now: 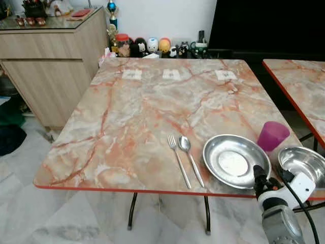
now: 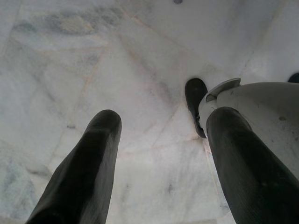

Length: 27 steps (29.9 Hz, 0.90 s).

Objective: Setting the table

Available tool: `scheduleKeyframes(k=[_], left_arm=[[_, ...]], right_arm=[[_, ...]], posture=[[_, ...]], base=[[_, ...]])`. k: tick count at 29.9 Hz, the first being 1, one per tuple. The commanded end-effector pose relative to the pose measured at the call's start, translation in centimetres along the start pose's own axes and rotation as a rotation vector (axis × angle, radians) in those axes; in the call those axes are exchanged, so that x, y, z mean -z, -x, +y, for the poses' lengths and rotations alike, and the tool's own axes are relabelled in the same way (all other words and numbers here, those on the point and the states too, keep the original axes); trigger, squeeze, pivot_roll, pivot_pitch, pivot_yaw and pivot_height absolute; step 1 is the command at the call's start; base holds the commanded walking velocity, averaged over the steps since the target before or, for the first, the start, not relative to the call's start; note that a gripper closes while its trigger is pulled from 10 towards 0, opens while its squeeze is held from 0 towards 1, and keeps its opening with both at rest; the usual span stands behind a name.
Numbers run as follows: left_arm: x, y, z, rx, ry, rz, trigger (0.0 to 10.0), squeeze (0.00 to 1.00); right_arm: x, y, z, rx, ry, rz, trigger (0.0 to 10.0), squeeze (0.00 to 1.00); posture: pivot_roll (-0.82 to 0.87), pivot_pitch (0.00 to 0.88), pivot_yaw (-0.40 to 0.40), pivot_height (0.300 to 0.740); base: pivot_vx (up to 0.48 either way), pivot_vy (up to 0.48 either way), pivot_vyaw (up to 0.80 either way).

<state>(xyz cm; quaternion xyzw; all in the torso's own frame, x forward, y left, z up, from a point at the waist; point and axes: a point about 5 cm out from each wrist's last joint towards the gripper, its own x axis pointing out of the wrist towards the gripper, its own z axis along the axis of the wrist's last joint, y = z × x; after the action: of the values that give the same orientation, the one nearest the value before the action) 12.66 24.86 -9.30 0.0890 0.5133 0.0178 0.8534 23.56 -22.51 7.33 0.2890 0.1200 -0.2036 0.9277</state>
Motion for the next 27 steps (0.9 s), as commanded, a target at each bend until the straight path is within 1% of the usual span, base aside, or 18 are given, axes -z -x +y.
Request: scheduleKeyframes(k=[1,8,12,17,19,22,23,24,25,26,27], left_arm=[[0.4,0.1,0.4,-0.008,0.009,0.011,10.0,0.0],[0.3,0.1,0.5,-0.008,0.012,0.012,10.0,0.0],[0.1,0.1,0.5,-0.009,0.016,0.01,10.0,0.0],[-0.1,0.1,0.7,-0.012,0.018,0.004,10.0,0.0],[-0.4,0.0,0.8,-0.013,0.02,-0.003,10.0,0.0],[-0.5,0.0,0.9,-0.016,0.024,-0.008,10.0,0.0],[-0.5,0.0,1.0,-0.017,0.026,-0.008,10.0,0.0],[-0.5,0.0,1.0,-0.017,0.026,-0.009,10.0,0.0],[-0.5,0.0,1.0,-0.018,0.026,-0.009,10.0,0.0],[-0.5,0.0,1.0,-0.018,0.026,-0.008,10.0,0.0],[-0.5,0.0,1.0,-0.019,0.026,-0.008,10.0,0.0]], right_arm=[[-0.4,-0.2,-0.5,0.028,-0.004,0.001,10.0,0.0],[-0.7,-0.7,-0.7,0.038,-0.002,0.0,10.0,0.0],[-0.4,-1.4,-0.9,0.047,-0.001,0.011,10.0,0.0],[-0.3,-2.0,-1.1,0.057,0.022,0.028,10.0,0.0],[-0.4,-2.6,-1.0,0.037,0.072,0.027,10.0,0.0],[-0.4,-2.9,-0.9,0.038,0.075,0.03,10.0,0.0],[-0.4,-2.9,-1.0,0.04,0.079,0.033,8.4,0.0],[-0.3,-3.0,-1.1,0.047,0.089,0.038,2.9,0.0],[-0.1,-3.1,-1.2,0.057,0.11,0.045,2.2,0.0],[0.0,-3.1,-1.3,0.056,0.139,0.051,0.8,0.0],[0.2,-3.0,-1.2,0.05,0.156,0.055,0.0,0.0]], posture=[[-0.12,0.0,-0.021,0.74],[-0.11,0.0,-0.018,0.74],[-0.11,0.001,-0.017,0.74],[-0.11,0.002,-0.014,0.74],[-0.1,0.001,-0.017,0.74],[-0.1,0.002,-0.02,0.74],[-0.1,0.002,-0.02,0.74],[-0.1,0.003,-0.019,0.74],[-0.1,0.004,-0.019,0.74],[-0.1,0.004,-0.019,0.74],[-0.09,0.005,-0.019,0.74]], base=[[0.0,0.0,0.0],[0.0,0.0,0.0],[0.0,0.0,0.0],[0.0,0.0,0.0],[0.0,0.0,0.0],[0.0,0.0,0.0],[0.0,0.0,0.0],[0.0,0.0,0.0],[0.0,0.0,0.0],[0.0,0.0,0.0],[0.0,0.0,0.0]])
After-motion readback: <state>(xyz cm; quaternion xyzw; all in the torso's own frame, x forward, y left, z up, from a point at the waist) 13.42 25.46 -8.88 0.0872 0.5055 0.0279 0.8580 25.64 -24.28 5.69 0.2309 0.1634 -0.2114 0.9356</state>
